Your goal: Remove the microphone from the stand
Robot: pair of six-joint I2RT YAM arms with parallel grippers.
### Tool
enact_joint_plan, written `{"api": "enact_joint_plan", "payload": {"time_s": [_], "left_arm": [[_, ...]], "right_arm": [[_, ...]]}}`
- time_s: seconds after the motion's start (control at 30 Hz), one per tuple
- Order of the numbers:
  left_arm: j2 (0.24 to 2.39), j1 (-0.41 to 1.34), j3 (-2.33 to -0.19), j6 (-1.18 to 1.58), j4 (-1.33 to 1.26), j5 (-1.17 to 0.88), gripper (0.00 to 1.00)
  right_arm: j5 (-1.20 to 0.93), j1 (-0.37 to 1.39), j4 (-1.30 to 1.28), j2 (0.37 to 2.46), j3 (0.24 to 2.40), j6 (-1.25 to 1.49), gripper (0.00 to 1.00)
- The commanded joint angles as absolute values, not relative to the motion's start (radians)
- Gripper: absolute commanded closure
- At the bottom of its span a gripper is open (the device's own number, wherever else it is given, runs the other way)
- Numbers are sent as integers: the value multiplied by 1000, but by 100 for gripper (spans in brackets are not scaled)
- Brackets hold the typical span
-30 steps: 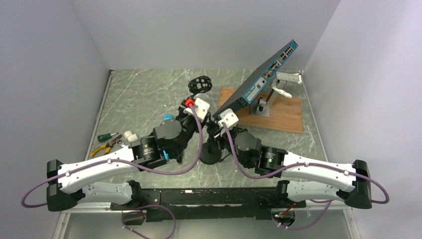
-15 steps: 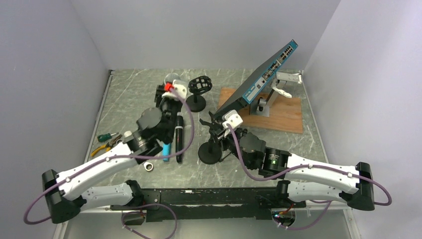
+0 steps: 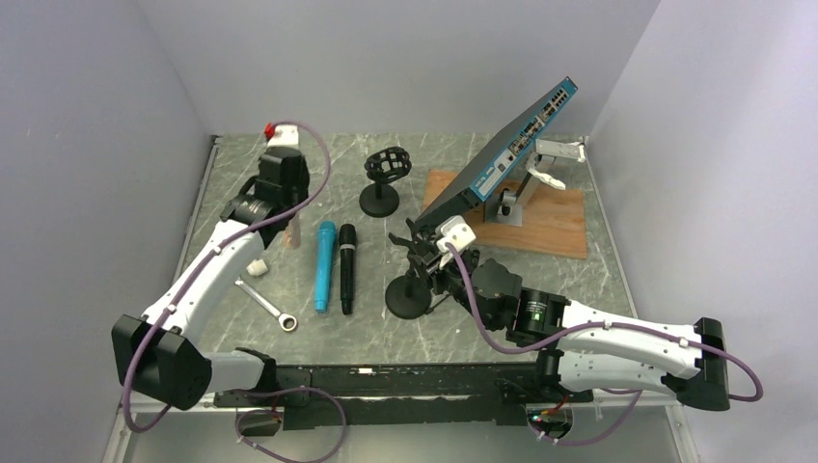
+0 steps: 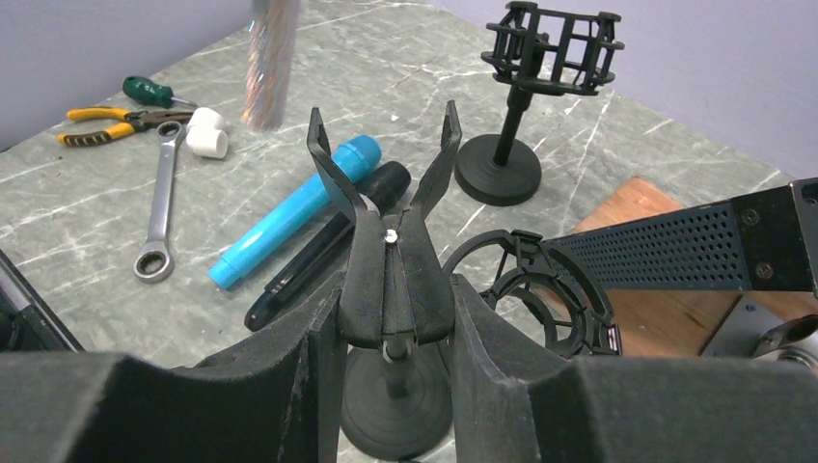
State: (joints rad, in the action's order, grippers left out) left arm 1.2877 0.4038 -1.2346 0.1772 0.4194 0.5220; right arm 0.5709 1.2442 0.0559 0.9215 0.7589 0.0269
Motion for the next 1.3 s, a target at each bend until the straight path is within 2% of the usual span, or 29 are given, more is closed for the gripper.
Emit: {"api": "enact_joint_plan", "payload": {"time_s": [0.0,0.2,0.67,0.77,0.93,1.1,1.27], "left_arm": [[1236,302,-1082,309,580,289,100],[1271,234,-1014,251,597,177,100],[1636,110,-1128,282,629,-121,99],[1686,66,-1140,296,640,-160,90],[1714,28,-1139,315,635,-204,68],[1720,25,-1136,322,629,-224,42],[1704,26,-1131,327,632,-210,29]], "right_arm": [[536,1244,117,902,746,-18,100],[520,1245,151,891,720,-31,100],[514,1245,177,852,678,-9,100],[508,1244,179,854,683,-7,100],[499,1244,186,855,680,-6,100],[499,1244,183,857,673,-2,100],[503,1244,178,861,680,30,100]]}}
